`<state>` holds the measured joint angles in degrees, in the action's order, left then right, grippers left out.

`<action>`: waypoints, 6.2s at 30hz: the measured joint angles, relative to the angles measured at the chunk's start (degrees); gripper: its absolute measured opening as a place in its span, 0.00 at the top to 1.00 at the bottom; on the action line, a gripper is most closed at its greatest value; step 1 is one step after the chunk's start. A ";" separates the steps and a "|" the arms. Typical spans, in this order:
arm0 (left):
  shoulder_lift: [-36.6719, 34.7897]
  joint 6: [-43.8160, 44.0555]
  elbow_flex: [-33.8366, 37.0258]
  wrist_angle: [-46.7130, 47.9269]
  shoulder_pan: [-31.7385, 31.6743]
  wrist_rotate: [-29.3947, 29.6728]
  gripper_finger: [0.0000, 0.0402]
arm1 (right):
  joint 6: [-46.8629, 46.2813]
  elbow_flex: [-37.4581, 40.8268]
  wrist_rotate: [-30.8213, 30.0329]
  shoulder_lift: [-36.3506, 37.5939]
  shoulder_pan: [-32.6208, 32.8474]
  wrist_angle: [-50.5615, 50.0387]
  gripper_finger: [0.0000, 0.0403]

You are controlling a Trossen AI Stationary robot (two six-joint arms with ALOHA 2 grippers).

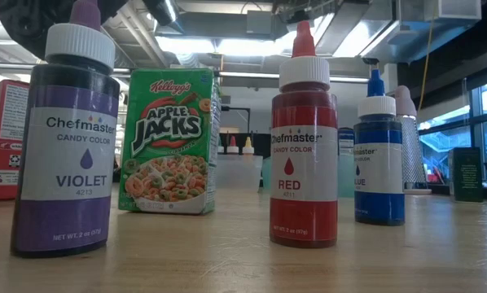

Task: Pick & Place Kitchen Items
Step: Put the brown seasoning bottle into the gray bin

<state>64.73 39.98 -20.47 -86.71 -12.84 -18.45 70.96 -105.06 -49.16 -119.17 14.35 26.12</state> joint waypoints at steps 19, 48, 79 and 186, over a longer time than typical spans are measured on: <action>-0.07 4.50 0.00 7.62 -8.81 -20.41 0.48 | -6.43 -0.06 -6.14 0.04 1.90 -14.28 0.52; -0.11 0.17 -0.04 14.41 -14.47 -43.79 0.48 | -20.87 -0.06 3.78 0.07 1.24 -27.00 0.52; -0.22 -2.15 -0.04 13.18 -14.04 -45.69 0.52 | -20.63 0.09 -6.20 0.07 0.83 -26.17 0.12; 47.23 -77.17 -60.89 140.88 -28.61 12.85 0.53 | -86.53 9.73 4.36 6.94 5.99 -83.52 0.05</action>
<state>111.96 -37.19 -81.36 54.16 -41.45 -5.60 -15.57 -95.33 -44.80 -112.23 20.34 -57.40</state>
